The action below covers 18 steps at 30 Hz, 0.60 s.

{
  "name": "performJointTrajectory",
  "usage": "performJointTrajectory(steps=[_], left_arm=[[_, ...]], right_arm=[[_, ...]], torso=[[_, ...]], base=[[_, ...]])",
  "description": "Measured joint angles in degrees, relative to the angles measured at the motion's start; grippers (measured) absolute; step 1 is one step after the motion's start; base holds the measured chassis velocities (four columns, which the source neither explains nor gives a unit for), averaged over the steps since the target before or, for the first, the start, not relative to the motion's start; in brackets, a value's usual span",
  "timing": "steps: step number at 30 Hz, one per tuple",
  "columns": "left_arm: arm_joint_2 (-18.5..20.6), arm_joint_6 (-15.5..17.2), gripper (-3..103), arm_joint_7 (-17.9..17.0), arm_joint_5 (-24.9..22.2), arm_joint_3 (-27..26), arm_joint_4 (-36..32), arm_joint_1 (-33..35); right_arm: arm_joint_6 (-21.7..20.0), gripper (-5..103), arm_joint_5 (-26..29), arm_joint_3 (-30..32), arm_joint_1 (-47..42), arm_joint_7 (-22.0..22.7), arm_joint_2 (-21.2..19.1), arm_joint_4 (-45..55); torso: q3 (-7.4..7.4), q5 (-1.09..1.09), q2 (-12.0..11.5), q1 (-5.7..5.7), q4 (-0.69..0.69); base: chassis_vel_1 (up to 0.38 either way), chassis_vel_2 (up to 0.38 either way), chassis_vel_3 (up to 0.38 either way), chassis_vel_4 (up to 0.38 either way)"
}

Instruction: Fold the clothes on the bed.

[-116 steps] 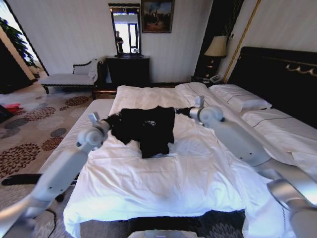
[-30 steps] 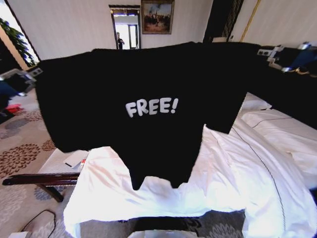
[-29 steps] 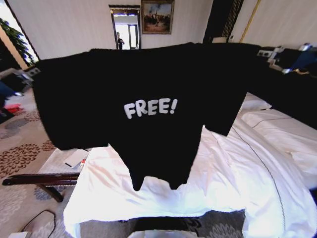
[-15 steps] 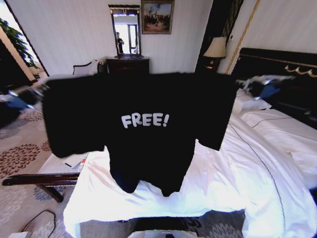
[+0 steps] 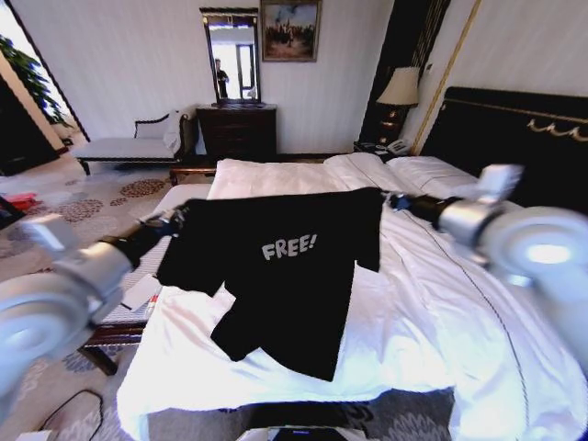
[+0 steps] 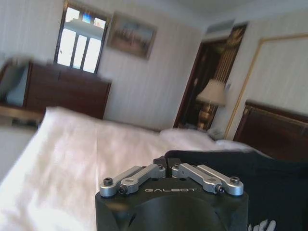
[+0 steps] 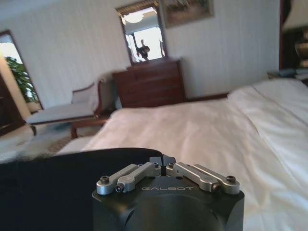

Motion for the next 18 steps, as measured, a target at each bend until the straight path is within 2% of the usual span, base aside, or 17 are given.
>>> performJointTrajectory(steps=[2,3,8,9,12,18], left_arm=[[-2.2,0.0,0,0.4,2.1,6.8,5.5,-4.6],[-2.2,0.0,0,0.4,2.1,6.8,5.5,-4.6],[-7.7,-0.1,0,2.8,7.5,19.1,18.0,-14.1],[-7.7,-0.1,0,2.8,7.5,19.1,18.0,-14.1],[-11.5,-0.7,0,4.1,10.3,24.9,24.6,-18.0],[-16.6,-1.9,0,6.0,14.0,31.4,34.2,-23.0]], right_arm=[[0.8,0,-3.6,-3.3,1.1,-1.9,2.6,-4.6],[0.8,0,-3.6,-3.3,1.1,-1.9,2.6,-4.6],[2.5,0,-9.9,-9.6,4.2,-6.1,8.0,-14.5],[2.5,0,-9.9,-9.6,4.2,-6.1,8.0,-14.5],[4.3,0,-13.8,-13.2,6.3,-8.9,10.9,-21.9],[7.3,0,-19.7,-16.6,8.5,-12.5,14.5,-32.4]], torso=[[0.01,0.0,0.0,0.01,-0.02],[0.01,0.0,0.0,0.01,-0.02],[0.0,0.01,0.0,0.01,-0.05],[0.0,0.01,0.0,0.01,-0.05],[0.0,0.0,0.0,0.0,0.0],[0.0,0.03,0.0,0.01,-0.05]], base=[[0.0,0.0,0.0,0.0],[0.0,0.0,0.0,0.0],[0.0,0.0,0.0,0.0],[0.0,0.0,0.0,0.0],[0.0,0.0,0.0,0.0],[0.0,0.0,0.0,0.0]])
